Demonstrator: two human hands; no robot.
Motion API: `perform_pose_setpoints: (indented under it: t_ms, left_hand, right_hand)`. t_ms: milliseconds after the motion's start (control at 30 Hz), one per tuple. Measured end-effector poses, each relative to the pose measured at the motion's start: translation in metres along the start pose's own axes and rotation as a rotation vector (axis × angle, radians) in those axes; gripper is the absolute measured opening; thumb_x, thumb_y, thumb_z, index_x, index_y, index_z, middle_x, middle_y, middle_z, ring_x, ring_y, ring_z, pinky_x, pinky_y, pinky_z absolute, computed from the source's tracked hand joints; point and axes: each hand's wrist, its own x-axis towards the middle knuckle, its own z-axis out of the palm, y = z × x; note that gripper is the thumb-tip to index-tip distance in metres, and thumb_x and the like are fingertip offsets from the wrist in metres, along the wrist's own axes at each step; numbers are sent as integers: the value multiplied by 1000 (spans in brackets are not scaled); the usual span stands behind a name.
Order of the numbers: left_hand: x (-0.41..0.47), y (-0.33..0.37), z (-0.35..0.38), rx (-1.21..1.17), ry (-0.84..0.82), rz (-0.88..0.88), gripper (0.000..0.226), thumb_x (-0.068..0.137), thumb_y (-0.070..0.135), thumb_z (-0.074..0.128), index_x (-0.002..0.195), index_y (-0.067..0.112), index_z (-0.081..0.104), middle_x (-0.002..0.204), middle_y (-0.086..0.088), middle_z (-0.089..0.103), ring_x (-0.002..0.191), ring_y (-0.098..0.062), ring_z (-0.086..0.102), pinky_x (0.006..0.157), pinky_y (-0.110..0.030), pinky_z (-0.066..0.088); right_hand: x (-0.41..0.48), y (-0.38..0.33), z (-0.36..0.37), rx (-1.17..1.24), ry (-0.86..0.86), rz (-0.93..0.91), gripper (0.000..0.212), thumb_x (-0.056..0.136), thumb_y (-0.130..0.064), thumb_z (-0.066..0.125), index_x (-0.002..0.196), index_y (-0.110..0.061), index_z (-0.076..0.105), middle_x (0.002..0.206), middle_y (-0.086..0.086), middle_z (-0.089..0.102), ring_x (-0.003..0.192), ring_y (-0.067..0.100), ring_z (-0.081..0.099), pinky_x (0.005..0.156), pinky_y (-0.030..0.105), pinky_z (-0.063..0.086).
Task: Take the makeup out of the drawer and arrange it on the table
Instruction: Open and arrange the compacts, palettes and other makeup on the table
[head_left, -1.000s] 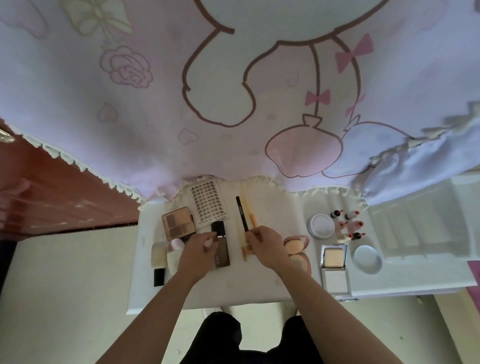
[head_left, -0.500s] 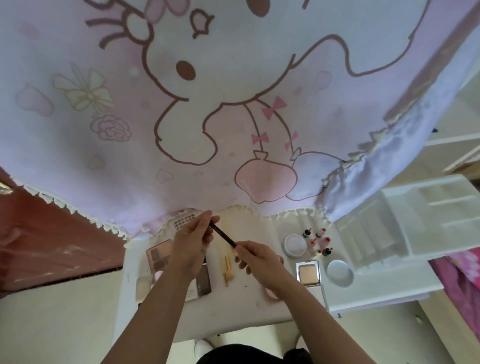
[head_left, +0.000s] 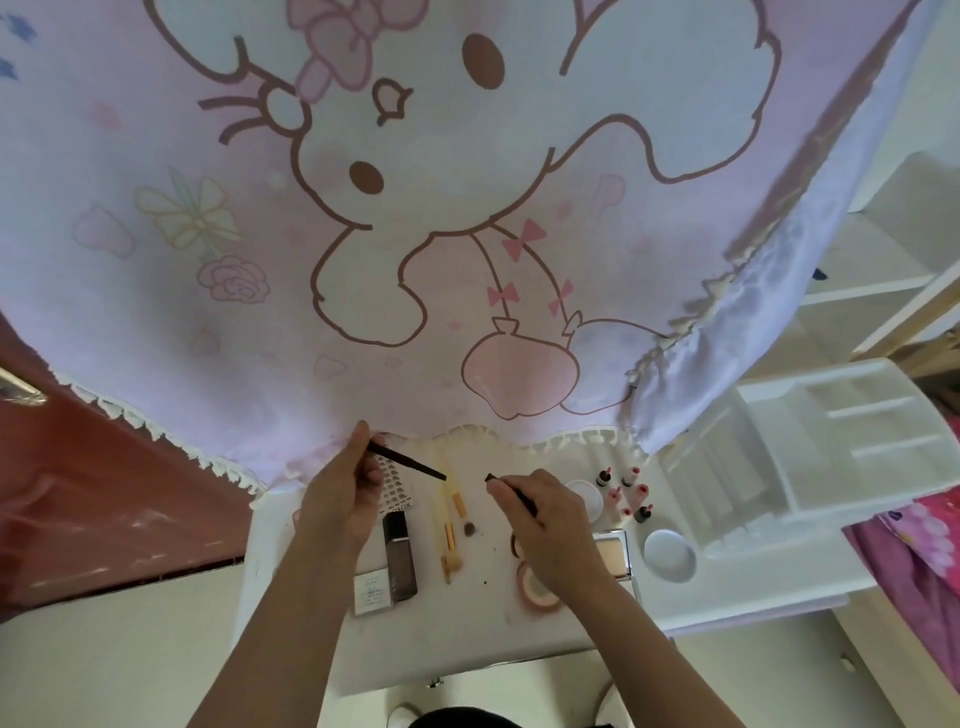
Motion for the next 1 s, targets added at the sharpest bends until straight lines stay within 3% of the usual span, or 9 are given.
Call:
perform_pose_setpoints:
  t_ms: [100, 233, 300, 367, 467, 633, 800, 900, 1000]
  left_hand:
    - [-6, -2, 3, -6, -29, 5, 18, 84, 21, 71, 90, 6, 63, 77, -6, 67, 49, -5, 52, 46, -13, 46]
    - [-16, -10, 10, -8, -59, -5, 13, 91, 21, 66, 90, 9, 63, 79, -5, 67, 51, -5, 52, 47, -14, 47]
    - [-19, -13, 10, -11, -64, 2, 13, 90, 21, 66, 92, 8, 64, 80, -5, 68, 51, -6, 53, 48, -14, 48]
    - [-20, -15, 8, -23, -69, -7, 15, 89, 22, 67, 94, 8, 65, 81, -6, 68, 52, -6, 55, 48, -15, 49]
    - [-21, -16, 8, -17, -69, -10, 16, 86, 22, 69, 94, 9, 65, 82, -6, 68, 53, -6, 56, 50, -14, 50]
    - [-25, -19, 7, 73, -150, 5, 9, 91, 15, 64, 92, 6, 68, 84, -8, 69, 61, -8, 60, 56, -16, 54]
    - [-29, -13, -1, 365, -221, 21, 12, 85, -1, 66, 97, 0, 70, 87, -12, 72, 77, -19, 69, 67, -21, 59]
    - [-30, -4, -6, 746, -342, 78, 21, 83, -3, 71, 102, 4, 72, 89, -14, 75, 83, -26, 71, 70, -20, 57]
    - [-19, -3, -11, 1148, -448, 83, 25, 86, -2, 70, 106, 13, 72, 93, -12, 75, 79, -18, 74, 69, -15, 55]
  right_hand:
    - [-3, -7, 1, 26, -66, 30, 16, 97, -35, 64, 99, -26, 77, 77, -12, 57, 80, 2, 59, 73, 9, 42]
    - [-6, -8, 11, 40, -79, 77, 19, 94, -51, 58, 103, -41, 71, 89, -14, 63, 86, 3, 61, 81, 32, 52]
    - [-7, -9, 13, 73, -64, 89, 14, 93, -53, 59, 100, -47, 69, 91, -16, 65, 88, 3, 61, 84, 37, 53]
    - [-8, -11, 11, 100, -48, 95, 5, 92, -52, 60, 95, -54, 65, 91, -16, 66, 89, 3, 62, 84, 37, 53]
    - [-8, -11, 9, 110, -51, 91, 10, 93, -48, 63, 92, -57, 62, 92, -15, 66, 89, 3, 62, 83, 34, 54]
    - [-5, -13, 10, 155, -41, 97, 11, 95, -40, 64, 93, -51, 63, 89, -11, 66, 80, 1, 62, 73, 24, 51]
    - [6, -3, -4, 210, -50, 127, 13, 96, -28, 66, 102, -39, 67, 94, -10, 66, 85, -2, 61, 76, 14, 47]
    - [17, 6, -19, 61, -130, 91, 15, 95, -28, 66, 110, -32, 71, 99, -11, 65, 90, -1, 60, 81, 12, 47]
    - [30, 16, -30, -31, -146, 97, 20, 98, -29, 62, 116, -28, 71, 101, -12, 63, 94, 0, 61, 84, 10, 45]
